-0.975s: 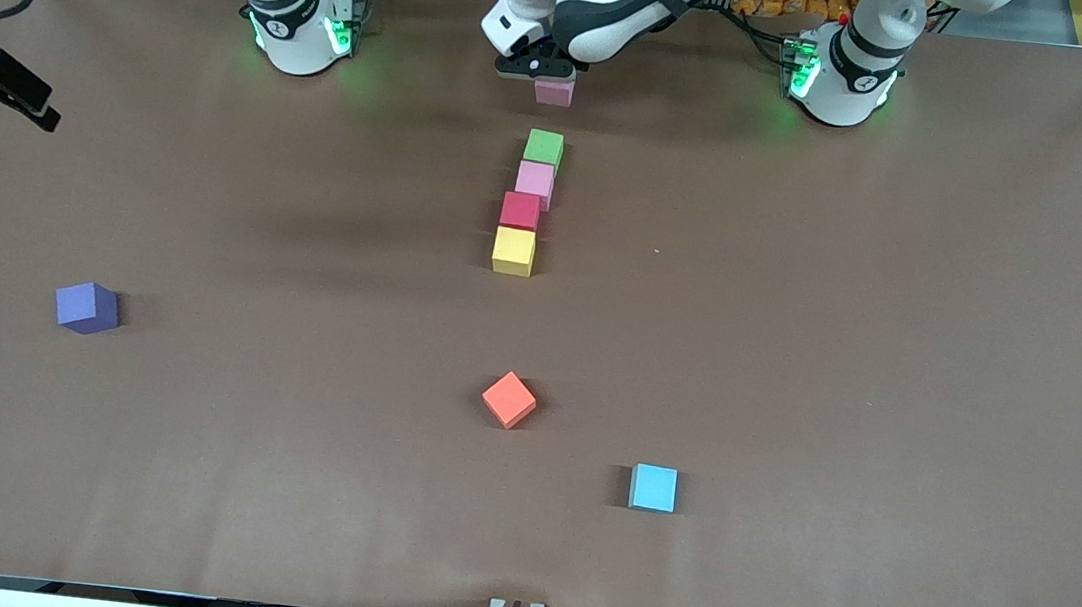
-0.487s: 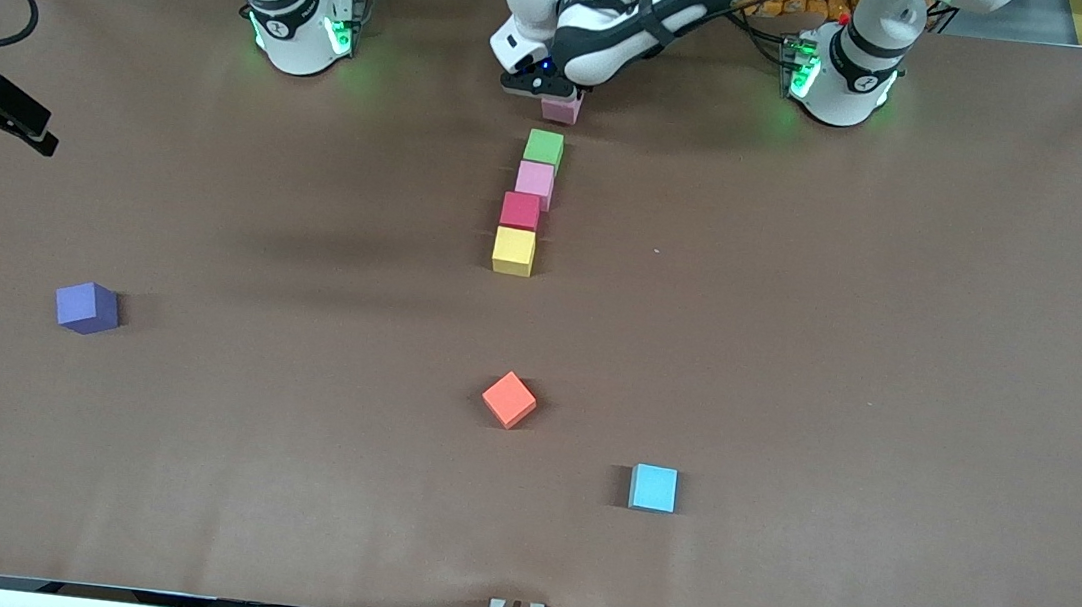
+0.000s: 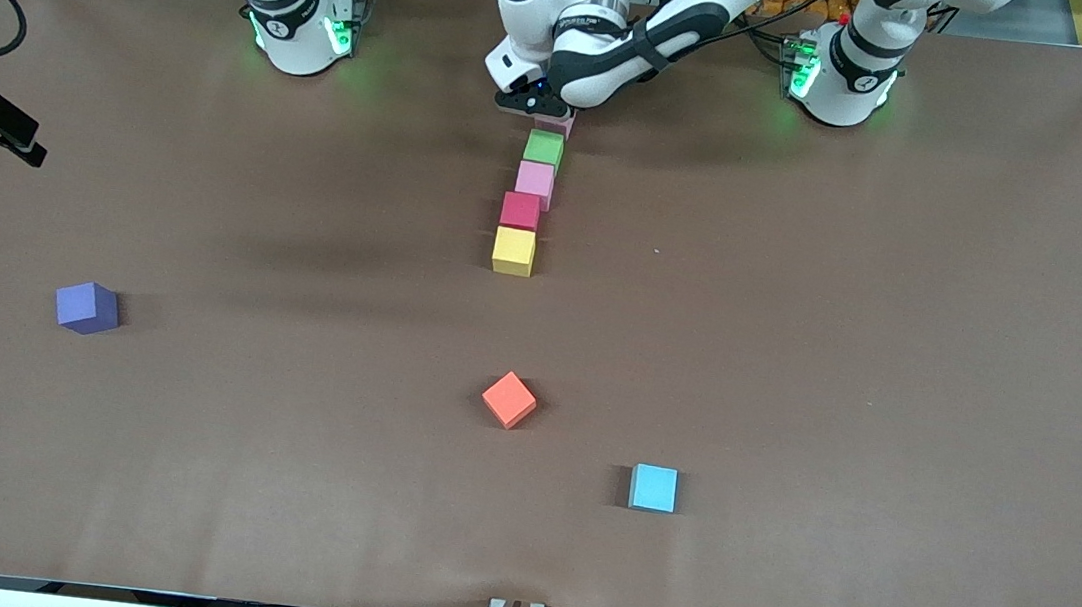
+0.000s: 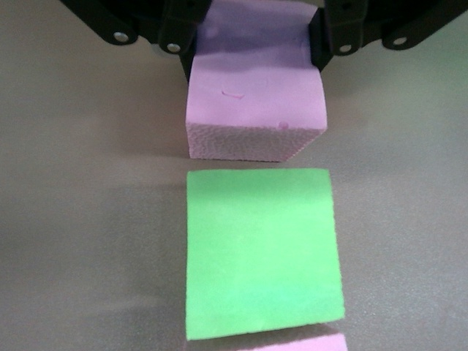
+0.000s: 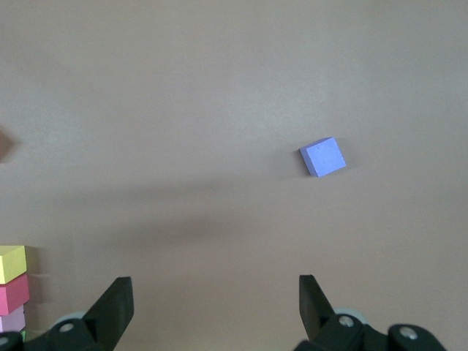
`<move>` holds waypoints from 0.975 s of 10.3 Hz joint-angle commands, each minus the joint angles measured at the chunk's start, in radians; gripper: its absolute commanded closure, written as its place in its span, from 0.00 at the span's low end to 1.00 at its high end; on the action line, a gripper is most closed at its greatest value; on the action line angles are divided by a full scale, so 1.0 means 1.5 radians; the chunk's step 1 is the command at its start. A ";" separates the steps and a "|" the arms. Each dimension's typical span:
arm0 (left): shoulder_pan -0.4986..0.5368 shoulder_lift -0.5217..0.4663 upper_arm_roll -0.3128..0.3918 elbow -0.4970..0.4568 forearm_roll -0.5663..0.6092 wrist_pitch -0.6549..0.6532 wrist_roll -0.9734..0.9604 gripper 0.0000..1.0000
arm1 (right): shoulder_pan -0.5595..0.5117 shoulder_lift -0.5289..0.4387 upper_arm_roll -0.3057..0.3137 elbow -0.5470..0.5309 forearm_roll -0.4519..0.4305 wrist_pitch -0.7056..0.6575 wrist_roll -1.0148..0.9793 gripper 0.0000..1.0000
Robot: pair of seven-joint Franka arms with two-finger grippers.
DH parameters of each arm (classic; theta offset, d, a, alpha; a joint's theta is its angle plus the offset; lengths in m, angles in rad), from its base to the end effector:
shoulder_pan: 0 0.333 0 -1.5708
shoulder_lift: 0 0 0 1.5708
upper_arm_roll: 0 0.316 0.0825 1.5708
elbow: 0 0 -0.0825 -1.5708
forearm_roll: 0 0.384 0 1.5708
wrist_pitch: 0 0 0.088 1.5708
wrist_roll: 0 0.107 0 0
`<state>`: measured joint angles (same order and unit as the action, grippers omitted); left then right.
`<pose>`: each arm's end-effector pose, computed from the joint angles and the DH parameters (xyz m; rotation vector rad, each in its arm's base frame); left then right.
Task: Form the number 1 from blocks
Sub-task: 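Lower the light pink cube beyond the green cube with the left gripper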
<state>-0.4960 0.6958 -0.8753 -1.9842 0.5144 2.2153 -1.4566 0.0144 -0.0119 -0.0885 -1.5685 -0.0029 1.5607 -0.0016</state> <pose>0.1407 -0.5700 0.2078 -2.9982 0.2948 0.2522 0.5484 -0.0413 0.6312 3.1375 -0.1138 0.0062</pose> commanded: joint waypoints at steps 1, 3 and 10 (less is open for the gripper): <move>-0.011 0.013 0.013 0.016 0.023 0.007 0.004 1.00 | -0.004 0.009 -0.005 0.018 -0.002 -0.012 -0.009 0.00; -0.017 0.018 0.027 0.026 0.023 0.007 0.004 1.00 | -0.004 0.010 -0.005 0.018 -0.002 -0.012 -0.010 0.00; -0.011 0.009 0.040 0.048 0.015 0.003 -0.009 0.00 | -0.009 0.011 -0.005 0.018 -0.002 -0.010 -0.010 0.00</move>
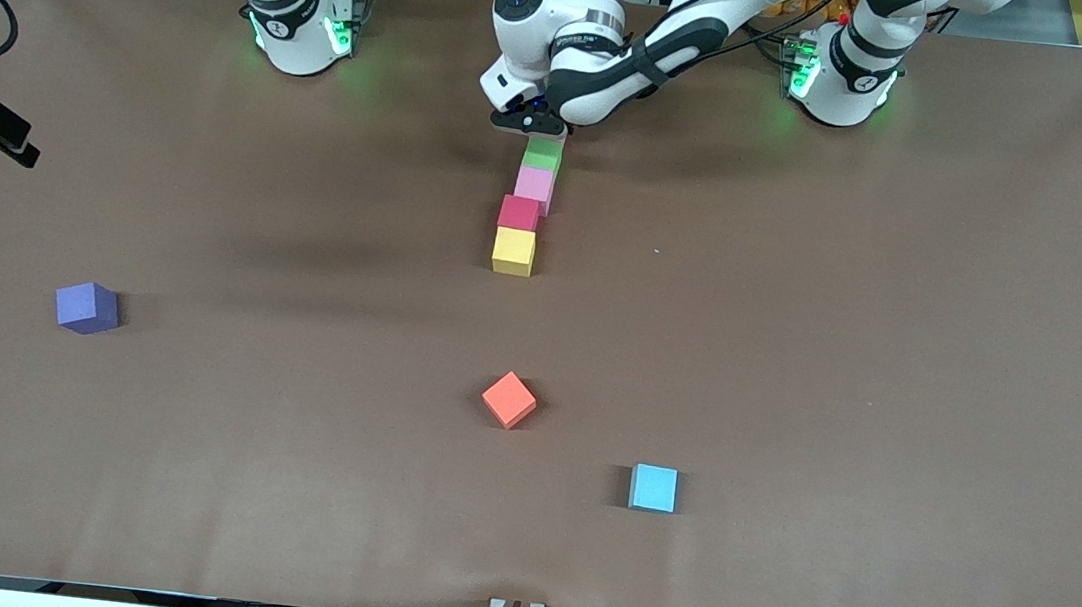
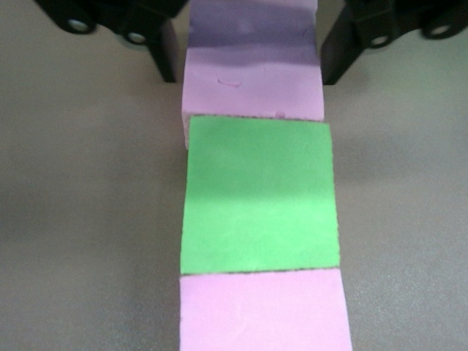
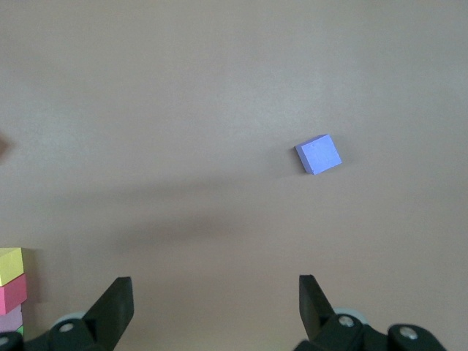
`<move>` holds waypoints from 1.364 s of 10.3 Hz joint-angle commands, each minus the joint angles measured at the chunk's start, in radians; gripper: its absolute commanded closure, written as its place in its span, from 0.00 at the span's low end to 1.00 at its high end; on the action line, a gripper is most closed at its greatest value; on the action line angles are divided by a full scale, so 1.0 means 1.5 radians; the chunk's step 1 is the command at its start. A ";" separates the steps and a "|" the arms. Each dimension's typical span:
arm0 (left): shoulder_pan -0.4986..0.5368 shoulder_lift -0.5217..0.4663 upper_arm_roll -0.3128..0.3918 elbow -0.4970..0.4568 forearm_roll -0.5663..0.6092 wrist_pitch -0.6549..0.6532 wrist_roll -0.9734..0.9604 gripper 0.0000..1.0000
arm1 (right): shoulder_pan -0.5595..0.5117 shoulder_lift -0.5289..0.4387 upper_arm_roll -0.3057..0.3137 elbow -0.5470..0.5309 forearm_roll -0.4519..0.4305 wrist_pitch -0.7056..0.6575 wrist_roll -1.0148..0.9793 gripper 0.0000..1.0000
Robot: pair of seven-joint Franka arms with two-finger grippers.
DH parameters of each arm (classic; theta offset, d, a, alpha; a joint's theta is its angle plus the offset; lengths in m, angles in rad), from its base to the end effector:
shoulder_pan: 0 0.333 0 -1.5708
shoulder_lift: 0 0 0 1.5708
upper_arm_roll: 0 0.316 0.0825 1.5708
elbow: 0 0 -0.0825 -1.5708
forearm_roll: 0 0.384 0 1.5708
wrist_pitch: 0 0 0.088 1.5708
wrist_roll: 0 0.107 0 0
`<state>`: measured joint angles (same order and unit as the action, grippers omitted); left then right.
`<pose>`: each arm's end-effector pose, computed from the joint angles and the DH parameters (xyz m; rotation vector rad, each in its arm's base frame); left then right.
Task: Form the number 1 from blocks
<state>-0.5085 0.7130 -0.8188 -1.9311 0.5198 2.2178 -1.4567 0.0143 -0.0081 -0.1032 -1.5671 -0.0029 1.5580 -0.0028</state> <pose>0.1745 -0.5756 0.2022 -3.0160 0.2144 0.2228 0.5486 -0.0495 0.6296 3.1367 -0.1352 -0.0018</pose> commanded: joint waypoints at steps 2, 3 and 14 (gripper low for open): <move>0.004 -0.040 0.001 0.030 0.006 -0.042 -0.016 0.00 | -0.026 0.009 0.004 0.017 0.004 -0.008 -0.014 0.00; 0.007 -0.063 0.001 0.048 0.000 -0.074 -0.016 0.00 | -0.023 0.009 0.004 0.016 0.004 -0.009 -0.012 0.00; 0.435 -0.132 -0.001 0.257 0.002 -0.225 0.210 0.00 | -0.021 0.009 0.005 0.015 0.006 -0.025 -0.006 0.00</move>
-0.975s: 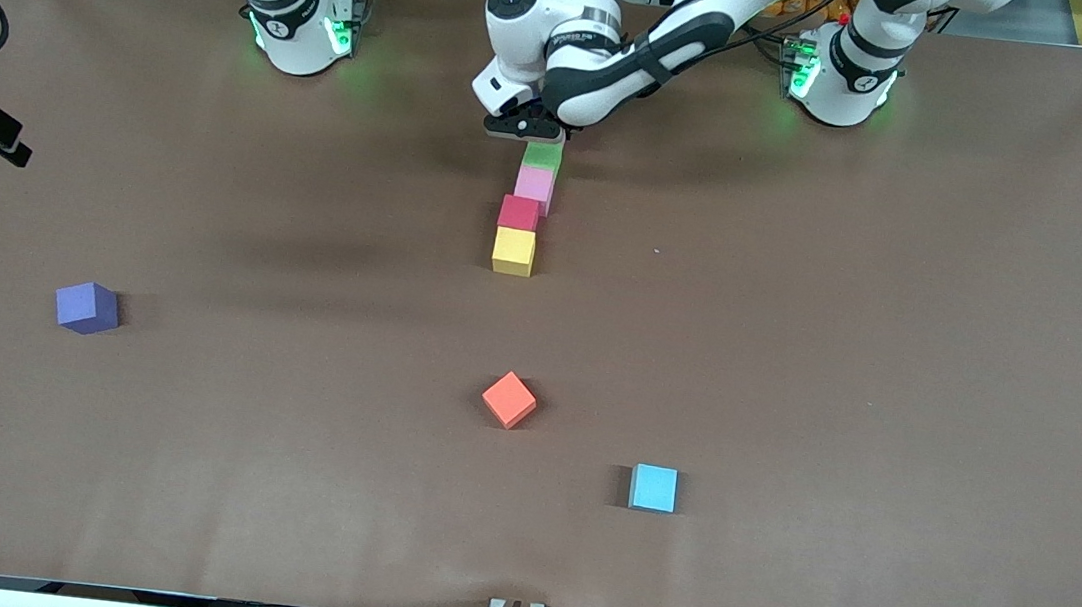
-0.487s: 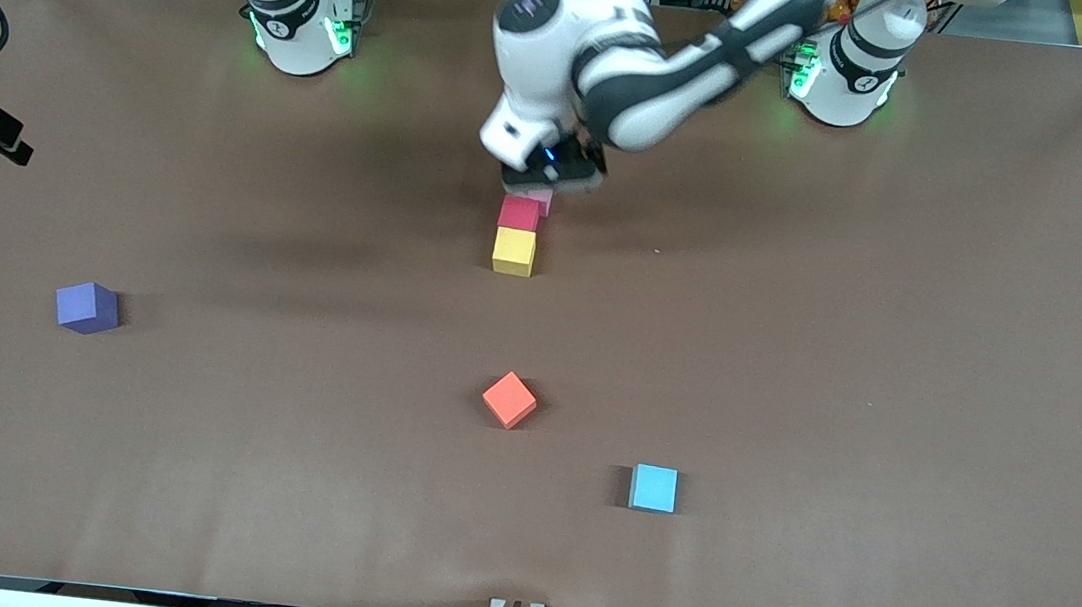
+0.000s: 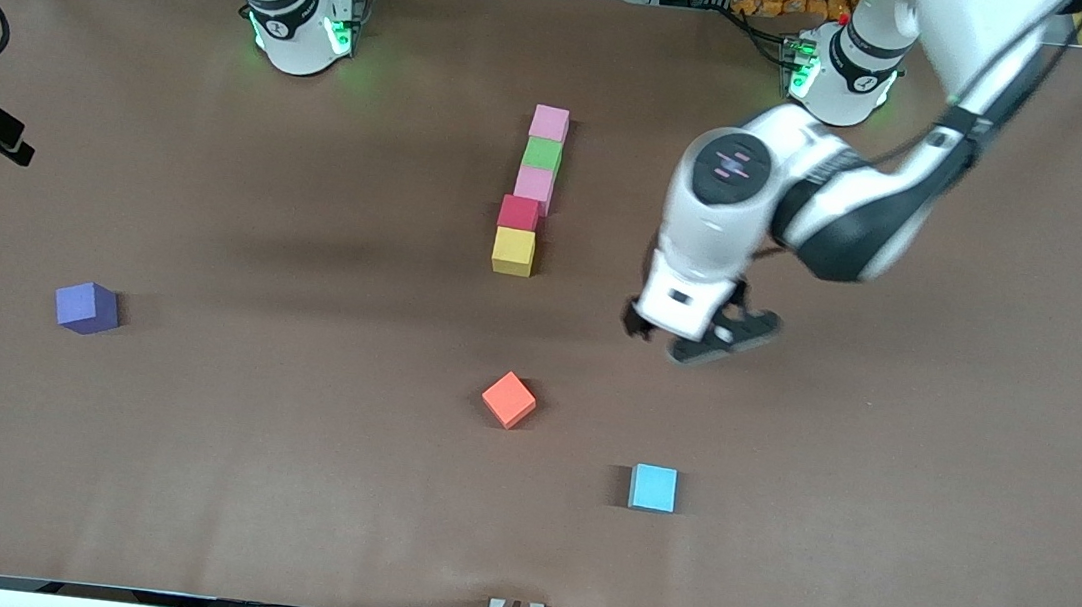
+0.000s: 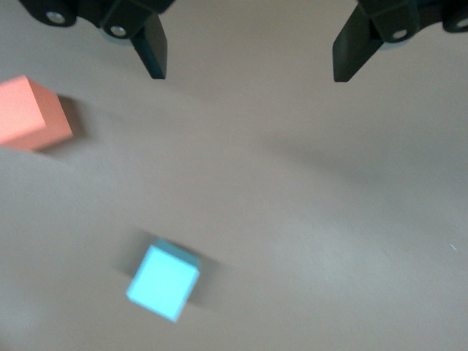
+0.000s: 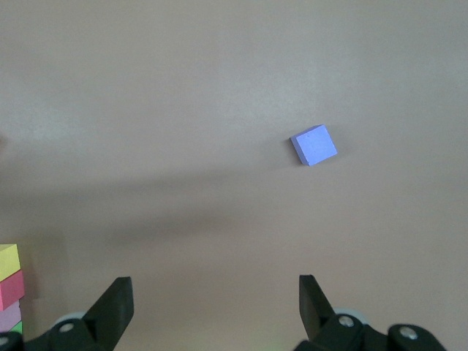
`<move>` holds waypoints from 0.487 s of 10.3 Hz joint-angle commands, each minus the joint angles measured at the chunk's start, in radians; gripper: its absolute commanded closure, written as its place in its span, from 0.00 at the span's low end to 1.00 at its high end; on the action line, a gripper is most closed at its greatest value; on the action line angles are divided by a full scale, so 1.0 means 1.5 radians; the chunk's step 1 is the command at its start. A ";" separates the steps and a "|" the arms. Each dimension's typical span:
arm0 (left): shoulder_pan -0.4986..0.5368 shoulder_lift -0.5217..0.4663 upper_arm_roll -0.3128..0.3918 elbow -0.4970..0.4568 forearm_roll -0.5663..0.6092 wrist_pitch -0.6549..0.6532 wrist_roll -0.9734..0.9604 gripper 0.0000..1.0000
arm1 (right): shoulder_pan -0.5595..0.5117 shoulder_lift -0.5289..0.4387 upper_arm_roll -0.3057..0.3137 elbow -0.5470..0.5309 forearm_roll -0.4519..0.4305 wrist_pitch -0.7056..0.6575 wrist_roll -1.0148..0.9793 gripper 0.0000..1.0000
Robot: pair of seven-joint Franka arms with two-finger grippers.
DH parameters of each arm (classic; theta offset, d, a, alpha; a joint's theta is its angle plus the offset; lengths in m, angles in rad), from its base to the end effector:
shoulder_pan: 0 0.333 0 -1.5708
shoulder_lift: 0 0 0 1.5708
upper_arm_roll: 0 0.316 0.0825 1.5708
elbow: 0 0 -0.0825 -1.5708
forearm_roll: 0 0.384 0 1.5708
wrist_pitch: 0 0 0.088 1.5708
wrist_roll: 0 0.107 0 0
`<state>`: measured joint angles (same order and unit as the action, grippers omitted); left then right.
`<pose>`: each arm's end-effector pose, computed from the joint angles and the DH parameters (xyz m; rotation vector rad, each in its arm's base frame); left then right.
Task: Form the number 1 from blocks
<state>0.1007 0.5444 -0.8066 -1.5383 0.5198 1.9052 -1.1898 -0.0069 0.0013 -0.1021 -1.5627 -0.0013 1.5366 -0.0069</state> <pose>0.5872 -0.3394 0.4116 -3.0213 -0.5860 -0.1339 0.5481 -0.0601 0.6246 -3.1370 0.1603 0.0431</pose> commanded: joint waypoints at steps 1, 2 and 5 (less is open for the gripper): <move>0.051 -0.035 -0.011 -0.014 -0.001 -0.022 0.052 0.00 | -0.007 0.003 0.005 0.013 0.005 -0.011 -0.004 0.00; 0.074 -0.043 -0.012 -0.020 -0.008 -0.040 0.086 0.00 | -0.007 0.003 0.005 0.013 0.005 -0.011 -0.004 0.00; 0.120 -0.050 -0.024 -0.027 -0.013 -0.080 0.155 0.00 | -0.004 0.003 0.006 0.015 0.005 -0.011 -0.004 0.00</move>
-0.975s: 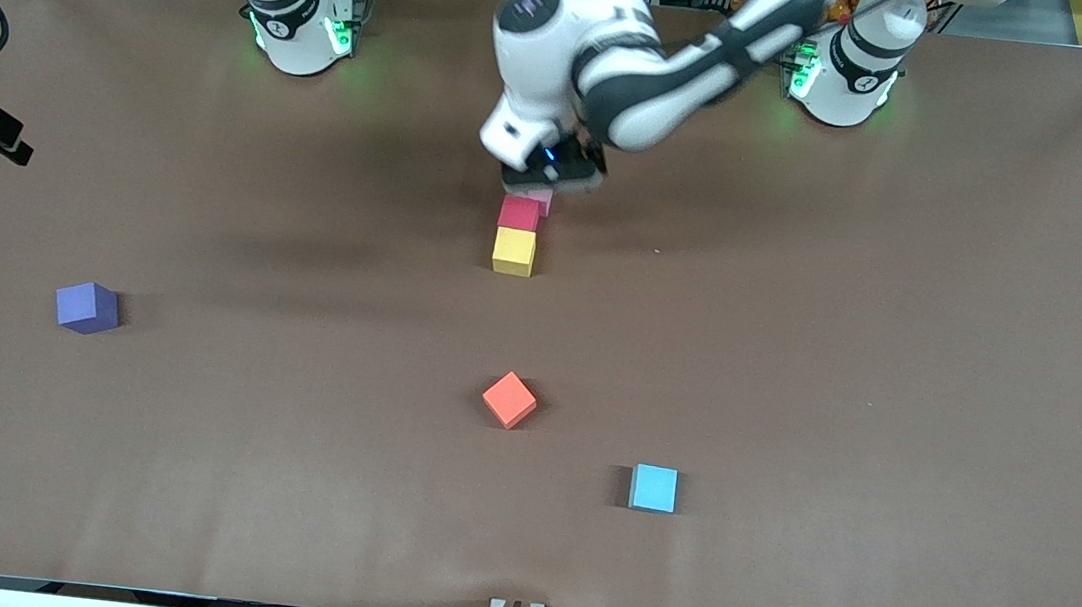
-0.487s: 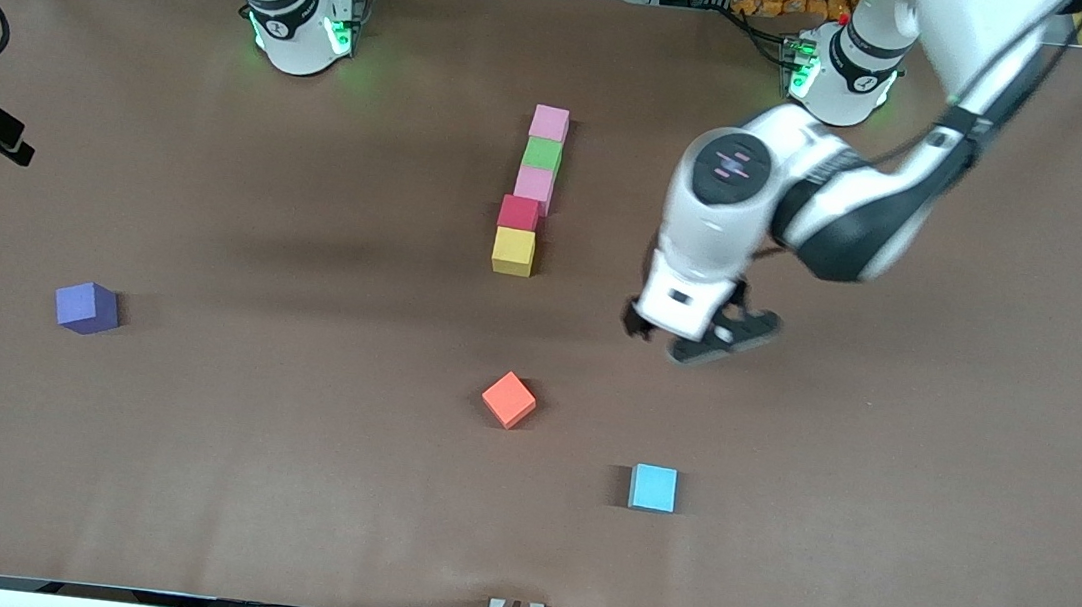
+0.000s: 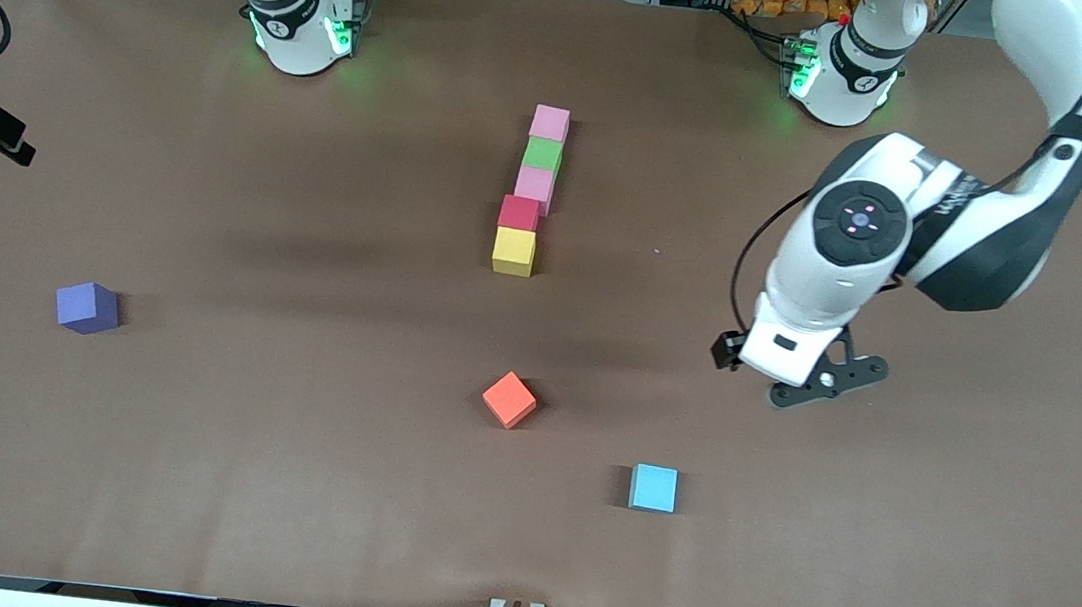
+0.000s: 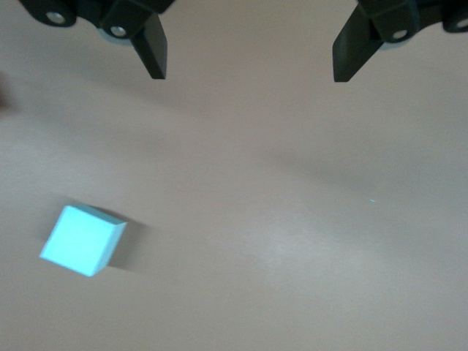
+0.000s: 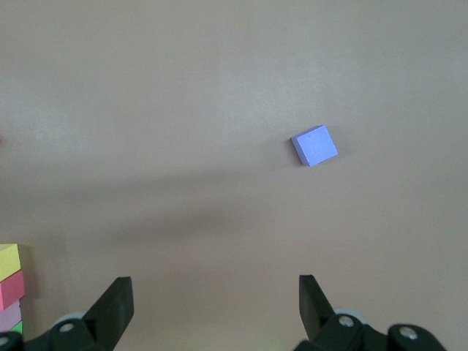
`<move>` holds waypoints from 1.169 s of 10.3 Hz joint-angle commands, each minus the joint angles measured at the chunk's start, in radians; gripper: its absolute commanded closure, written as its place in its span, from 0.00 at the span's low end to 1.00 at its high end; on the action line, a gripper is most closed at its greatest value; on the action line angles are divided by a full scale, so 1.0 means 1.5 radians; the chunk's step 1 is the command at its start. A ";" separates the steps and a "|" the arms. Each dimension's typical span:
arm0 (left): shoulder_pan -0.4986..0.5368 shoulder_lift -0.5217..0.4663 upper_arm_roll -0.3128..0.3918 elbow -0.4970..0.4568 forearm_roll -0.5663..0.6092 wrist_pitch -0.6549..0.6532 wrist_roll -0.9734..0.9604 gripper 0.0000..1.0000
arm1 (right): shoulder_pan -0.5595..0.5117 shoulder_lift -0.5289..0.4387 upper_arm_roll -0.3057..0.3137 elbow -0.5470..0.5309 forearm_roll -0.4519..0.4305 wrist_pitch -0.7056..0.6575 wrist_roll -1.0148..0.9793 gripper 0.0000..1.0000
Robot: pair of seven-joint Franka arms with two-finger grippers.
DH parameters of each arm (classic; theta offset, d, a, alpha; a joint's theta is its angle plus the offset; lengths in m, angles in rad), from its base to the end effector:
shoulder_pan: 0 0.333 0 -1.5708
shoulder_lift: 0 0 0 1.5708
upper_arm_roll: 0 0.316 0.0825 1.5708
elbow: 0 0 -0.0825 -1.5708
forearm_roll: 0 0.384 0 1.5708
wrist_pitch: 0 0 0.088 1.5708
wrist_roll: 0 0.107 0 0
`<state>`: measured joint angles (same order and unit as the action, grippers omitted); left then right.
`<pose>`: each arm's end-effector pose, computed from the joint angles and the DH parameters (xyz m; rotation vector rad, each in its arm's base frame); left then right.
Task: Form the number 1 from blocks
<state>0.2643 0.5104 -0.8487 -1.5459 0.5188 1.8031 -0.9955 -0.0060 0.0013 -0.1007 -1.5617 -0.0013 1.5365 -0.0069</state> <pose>0.6123 -0.2539 0.4265 -2.9669 -0.4808 -0.0561 0.5482 -0.0588 0.6251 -3.1373 0.1567 0.0417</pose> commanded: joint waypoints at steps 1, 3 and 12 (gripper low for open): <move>-0.017 -0.047 0.049 -0.026 -0.034 -0.012 0.056 0.00 | -0.004 0.003 0.005 0.014 0.005 -0.010 -0.004 0.00; -0.116 -0.111 0.207 -0.039 -0.133 -0.005 0.177 0.00 | -0.004 0.003 0.005 0.014 0.005 -0.010 -0.005 0.00; -0.206 -0.362 0.499 -0.078 -0.322 -0.076 0.520 0.00 | -0.005 0.003 0.006 0.015 0.005 -0.010 -0.005 0.00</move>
<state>-0.0476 0.0147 -0.1204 -1.6578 0.0609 1.7298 -0.2586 -0.0052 0.0021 -0.0980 -1.5566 -0.0012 1.5363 -0.0069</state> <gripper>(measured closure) 0.000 0.000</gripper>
